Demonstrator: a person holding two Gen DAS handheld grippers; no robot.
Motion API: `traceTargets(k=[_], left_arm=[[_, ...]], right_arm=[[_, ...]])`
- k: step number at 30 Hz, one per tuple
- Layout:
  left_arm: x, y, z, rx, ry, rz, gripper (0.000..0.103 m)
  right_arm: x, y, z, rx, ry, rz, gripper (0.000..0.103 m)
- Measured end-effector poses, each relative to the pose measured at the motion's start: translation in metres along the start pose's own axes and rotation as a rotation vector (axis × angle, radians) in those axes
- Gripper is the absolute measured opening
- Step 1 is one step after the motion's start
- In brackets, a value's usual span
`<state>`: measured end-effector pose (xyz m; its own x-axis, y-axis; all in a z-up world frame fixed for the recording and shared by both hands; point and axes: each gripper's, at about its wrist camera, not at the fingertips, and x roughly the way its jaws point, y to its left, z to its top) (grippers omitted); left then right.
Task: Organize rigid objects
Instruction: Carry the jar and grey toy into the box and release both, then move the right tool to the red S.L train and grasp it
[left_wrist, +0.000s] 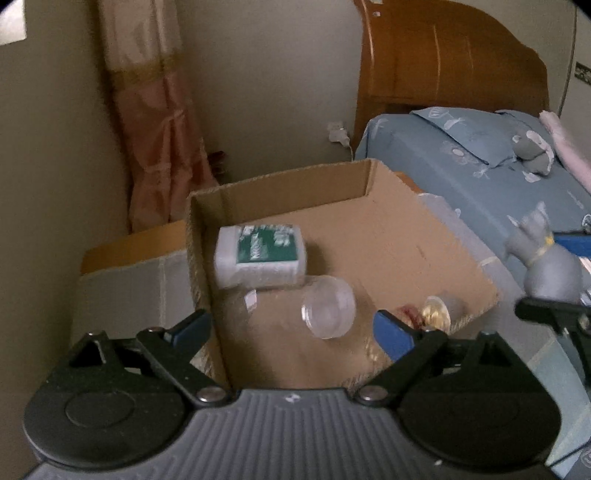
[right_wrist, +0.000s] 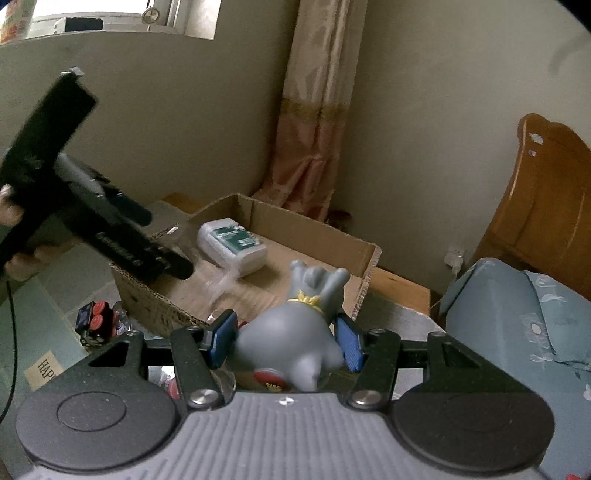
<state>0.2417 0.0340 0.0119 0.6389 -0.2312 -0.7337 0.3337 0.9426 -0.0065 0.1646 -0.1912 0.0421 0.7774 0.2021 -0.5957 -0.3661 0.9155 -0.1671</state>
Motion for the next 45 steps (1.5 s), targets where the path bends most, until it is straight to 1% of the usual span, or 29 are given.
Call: traceTargets(k=[4, 8, 10, 15, 19, 24, 25, 26, 27, 28, 29, 33, 39, 45], left_arm=[[-0.016, 0.003, -0.018, 0.011, 0.007, 0.013, 0.097], [-0.027, 0.008, -0.035, 0.012, 0.028, 0.050, 0.098], [-0.034, 0.009, -0.043, 0.008, 0.018, 0.070, 0.098], [-0.049, 0.020, -0.058, -0.028, 0.000, 0.078, 0.098], [-0.059, 0.026, -0.066, -0.038, -0.020, 0.105, 0.098], [-0.067, 0.033, -0.072, -0.068, -0.033, 0.115, 0.098], [-0.068, 0.034, -0.074, -0.069, -0.033, 0.118, 0.098], [-0.068, 0.035, -0.075, -0.071, -0.032, 0.123, 0.098], [-0.068, 0.035, -0.076, -0.072, -0.033, 0.125, 0.098], [-0.068, 0.035, -0.077, -0.073, -0.030, 0.126, 0.098], [-0.068, 0.036, -0.078, -0.076, -0.027, 0.127, 0.098], [-0.070, 0.037, -0.083, -0.080, -0.024, 0.122, 0.098], [-0.076, 0.034, -0.088, -0.080, -0.025, 0.125, 0.098], [-0.086, 0.027, -0.092, -0.074, -0.037, 0.128, 0.098]], right_arm=[[0.011, 0.000, 0.008, -0.001, 0.017, 0.003, 0.063], [0.024, 0.000, 0.022, 0.010, 0.033, 0.015, 0.063], [0.032, -0.003, 0.030, 0.018, 0.043, 0.022, 0.063], [0.053, -0.010, 0.051, 0.026, 0.066, 0.017, 0.063], [0.068, -0.018, 0.067, 0.041, 0.083, 0.027, 0.063], [0.086, -0.024, 0.085, 0.042, 0.083, -0.007, 0.064], [0.090, -0.025, 0.088, 0.039, 0.087, -0.016, 0.068], [0.093, -0.026, 0.089, 0.038, 0.093, -0.031, 0.080], [0.094, -0.027, 0.089, 0.041, 0.093, -0.049, 0.087], [0.093, -0.028, 0.088, 0.046, 0.087, -0.057, 0.098], [0.090, -0.027, 0.087, 0.051, 0.080, -0.058, 0.101], [0.078, -0.023, 0.077, 0.053, 0.083, -0.059, 0.103], [0.056, -0.015, 0.064, 0.045, 0.082, -0.054, 0.103], [0.037, -0.005, 0.058, 0.046, 0.078, -0.050, 0.103]])
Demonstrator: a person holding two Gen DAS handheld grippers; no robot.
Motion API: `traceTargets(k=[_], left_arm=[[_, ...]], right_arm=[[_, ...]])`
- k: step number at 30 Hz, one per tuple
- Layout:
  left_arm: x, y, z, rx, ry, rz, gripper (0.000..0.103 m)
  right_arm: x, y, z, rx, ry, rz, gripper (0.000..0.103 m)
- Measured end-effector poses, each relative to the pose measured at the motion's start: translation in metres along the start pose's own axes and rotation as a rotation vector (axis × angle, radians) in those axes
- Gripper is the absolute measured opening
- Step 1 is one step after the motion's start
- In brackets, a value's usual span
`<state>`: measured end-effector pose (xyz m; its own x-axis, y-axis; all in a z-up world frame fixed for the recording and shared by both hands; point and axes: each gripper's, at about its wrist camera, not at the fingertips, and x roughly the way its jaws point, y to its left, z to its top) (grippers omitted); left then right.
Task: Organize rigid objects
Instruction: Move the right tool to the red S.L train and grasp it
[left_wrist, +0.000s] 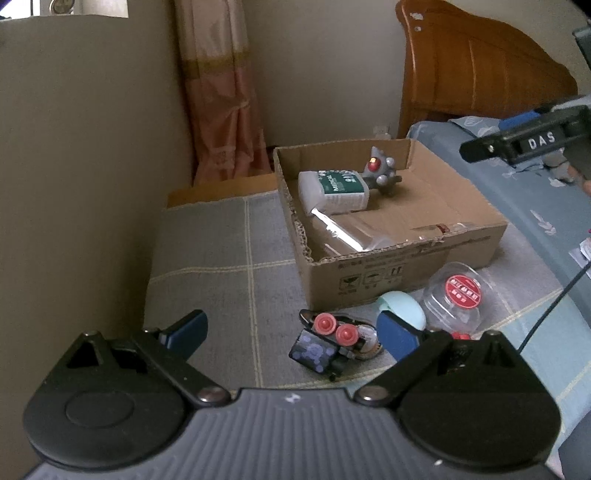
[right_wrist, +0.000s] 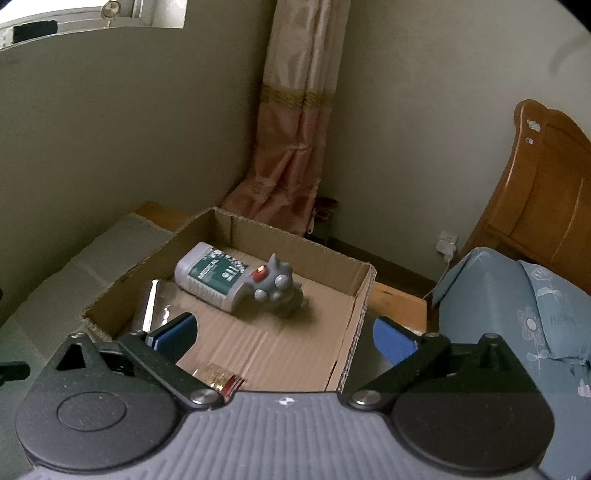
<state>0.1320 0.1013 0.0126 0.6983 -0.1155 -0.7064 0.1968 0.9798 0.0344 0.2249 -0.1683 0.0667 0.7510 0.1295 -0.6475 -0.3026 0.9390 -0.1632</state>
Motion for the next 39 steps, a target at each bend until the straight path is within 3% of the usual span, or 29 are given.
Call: traceTargets(k=[6, 11, 20, 26, 35, 39], left_arm=[[-0.007, -0.005, -0.007, 0.009, -0.019, -0.046, 0.098], [-0.004, -0.007, -0.026, 0.014, -0.011, -0.070, 0.098], [0.006, -0.007, -0.061, 0.032, -0.041, 0.037, 0.098], [0.008, 0.005, -0.074, -0.047, -0.033, 0.007, 0.098], [0.001, 0.009, -0.083, -0.016, -0.053, 0.037, 0.102], [-0.002, 0.007, -0.084, -0.005, -0.062, 0.009, 0.102]], right_arm=[[-0.012, 0.010, -0.022, 0.056, 0.021, -0.003, 0.103], [-0.014, 0.024, -0.059, 0.127, 0.064, -0.040, 0.103], [-0.015, 0.059, -0.124, 0.264, 0.136, -0.041, 0.103], [-0.004, 0.083, -0.126, 0.287, 0.150, -0.007, 0.103], [0.029, 0.105, -0.129, 0.310, 0.213, -0.036, 0.103], [0.027, 0.099, -0.139, 0.326, 0.224, -0.054, 0.103]])
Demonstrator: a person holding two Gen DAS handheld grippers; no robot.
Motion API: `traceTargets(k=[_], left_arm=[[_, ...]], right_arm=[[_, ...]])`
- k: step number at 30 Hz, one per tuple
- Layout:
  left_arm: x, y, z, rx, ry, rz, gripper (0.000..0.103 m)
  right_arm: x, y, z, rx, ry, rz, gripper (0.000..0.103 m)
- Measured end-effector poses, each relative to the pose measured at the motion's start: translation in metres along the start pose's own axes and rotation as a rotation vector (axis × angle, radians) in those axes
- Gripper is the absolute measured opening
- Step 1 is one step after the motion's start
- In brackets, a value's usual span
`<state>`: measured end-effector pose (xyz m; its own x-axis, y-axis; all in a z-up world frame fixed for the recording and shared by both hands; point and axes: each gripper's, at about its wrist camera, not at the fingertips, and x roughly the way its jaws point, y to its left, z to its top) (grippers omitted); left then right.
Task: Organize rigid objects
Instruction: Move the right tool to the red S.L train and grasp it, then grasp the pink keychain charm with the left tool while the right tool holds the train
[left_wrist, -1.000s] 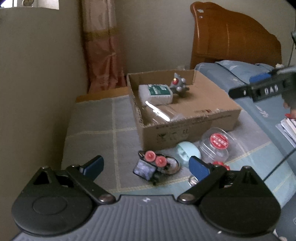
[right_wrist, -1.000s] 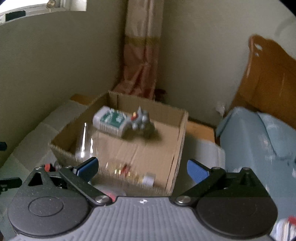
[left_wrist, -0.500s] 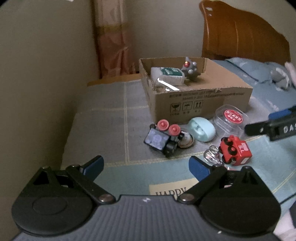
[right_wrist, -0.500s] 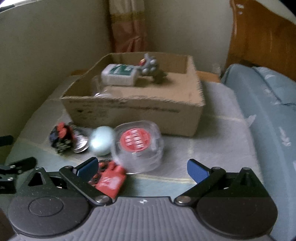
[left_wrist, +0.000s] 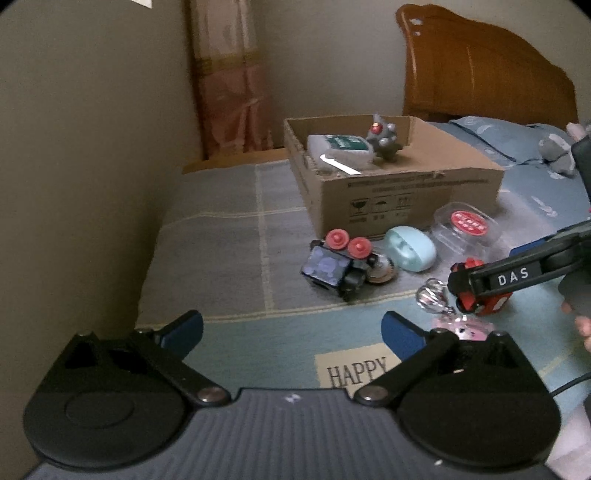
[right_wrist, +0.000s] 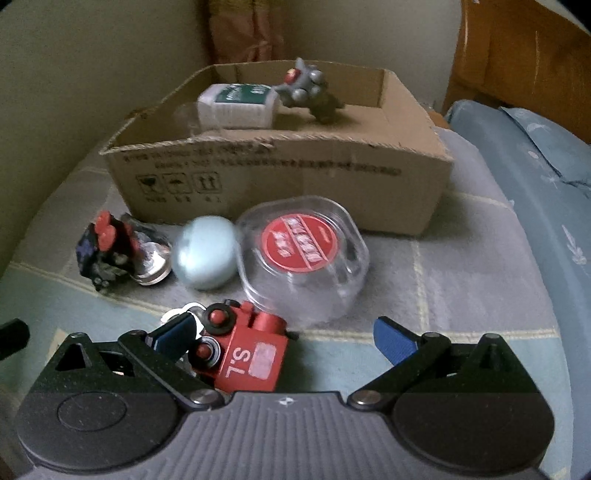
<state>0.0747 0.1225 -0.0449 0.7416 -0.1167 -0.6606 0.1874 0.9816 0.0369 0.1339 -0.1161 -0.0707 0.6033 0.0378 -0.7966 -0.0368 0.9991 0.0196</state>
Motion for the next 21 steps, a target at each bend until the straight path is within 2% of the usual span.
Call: traceTargets(k=[5, 14, 19, 21], left_arm=[[0.001, -0.009, 0.003, 0.027, 0.002, -0.039, 0.102], [0.002, -0.045, 0.003, 0.141, 0.021, -0.124, 0.102], [0.005, -0.067, 0.001, 0.201, 0.041, -0.235, 0.102], [0.009, -0.076, -0.002, 0.222, 0.053, -0.253, 0.102]], right_arm=[[-0.002, -0.019, -0.015, 0.018, 0.014, -0.063, 0.103], [-0.015, -0.064, -0.031, 0.074, -0.007, -0.050, 0.103], [-0.022, -0.077, -0.039, 0.025, -0.027, -0.017, 0.103], [-0.022, -0.075, -0.043, -0.022, -0.031, -0.020, 0.103]])
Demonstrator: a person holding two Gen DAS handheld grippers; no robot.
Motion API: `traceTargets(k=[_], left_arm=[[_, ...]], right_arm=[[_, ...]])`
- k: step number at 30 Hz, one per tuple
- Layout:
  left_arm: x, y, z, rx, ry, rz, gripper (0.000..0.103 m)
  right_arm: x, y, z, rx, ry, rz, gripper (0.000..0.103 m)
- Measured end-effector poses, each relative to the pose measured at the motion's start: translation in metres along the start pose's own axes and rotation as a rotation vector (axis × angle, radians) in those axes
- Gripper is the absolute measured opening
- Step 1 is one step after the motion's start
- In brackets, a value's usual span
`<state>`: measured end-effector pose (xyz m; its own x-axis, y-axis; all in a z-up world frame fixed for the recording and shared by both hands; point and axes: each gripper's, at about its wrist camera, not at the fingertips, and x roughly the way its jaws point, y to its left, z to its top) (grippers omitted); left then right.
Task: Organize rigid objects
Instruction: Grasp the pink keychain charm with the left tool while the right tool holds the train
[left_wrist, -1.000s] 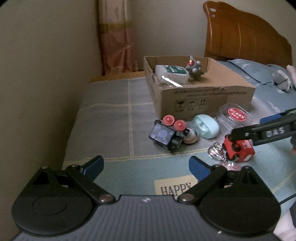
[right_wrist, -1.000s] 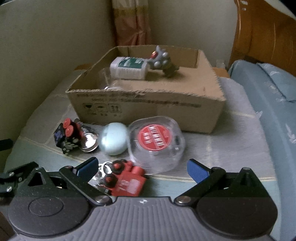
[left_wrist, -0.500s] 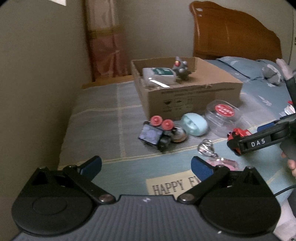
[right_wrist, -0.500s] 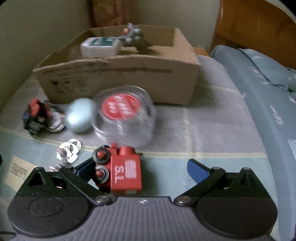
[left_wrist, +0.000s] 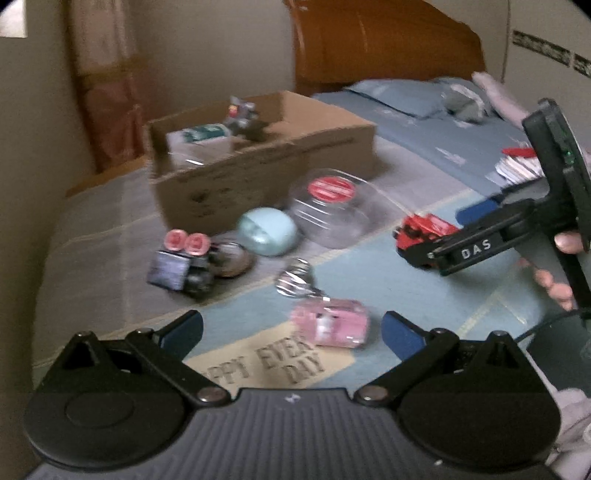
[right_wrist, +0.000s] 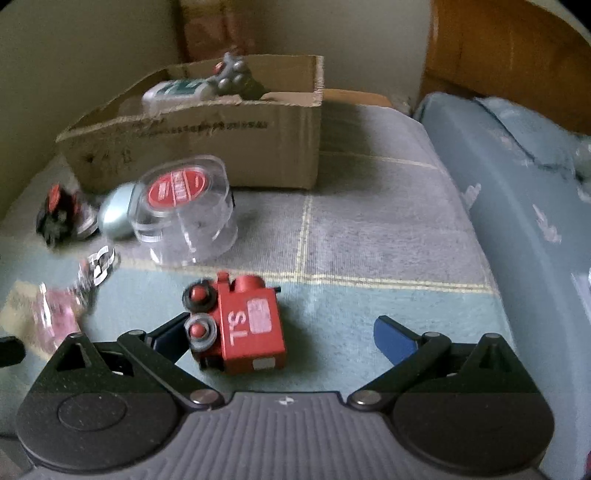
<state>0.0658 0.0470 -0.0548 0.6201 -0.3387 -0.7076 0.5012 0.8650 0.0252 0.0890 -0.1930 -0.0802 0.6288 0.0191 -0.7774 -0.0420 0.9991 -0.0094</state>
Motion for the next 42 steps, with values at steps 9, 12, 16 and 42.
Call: traceTargets(k=[9, 12, 16, 42], left_arm=[[0.026, -0.011, -0.001, 0.012, 0.060, -0.025, 0.071], [0.031, -0.012, -0.002, 0.005, 0.063, -0.032, 0.065], [0.031, -0.013, 0.001, -0.007, 0.052, -0.063, 0.050], [0.023, 0.024, -0.013, -0.092, 0.039, 0.051, 0.054]], right_arm=[[-0.002, -0.002, -0.008, -0.046, -0.044, 0.019, 0.103], [-0.002, -0.003, -0.009, -0.054, -0.054, 0.024, 0.103], [-0.002, -0.004, -0.011, -0.062, -0.069, 0.033, 0.103], [-0.003, 0.021, -0.014, -0.212, -0.085, 0.155, 0.103]])
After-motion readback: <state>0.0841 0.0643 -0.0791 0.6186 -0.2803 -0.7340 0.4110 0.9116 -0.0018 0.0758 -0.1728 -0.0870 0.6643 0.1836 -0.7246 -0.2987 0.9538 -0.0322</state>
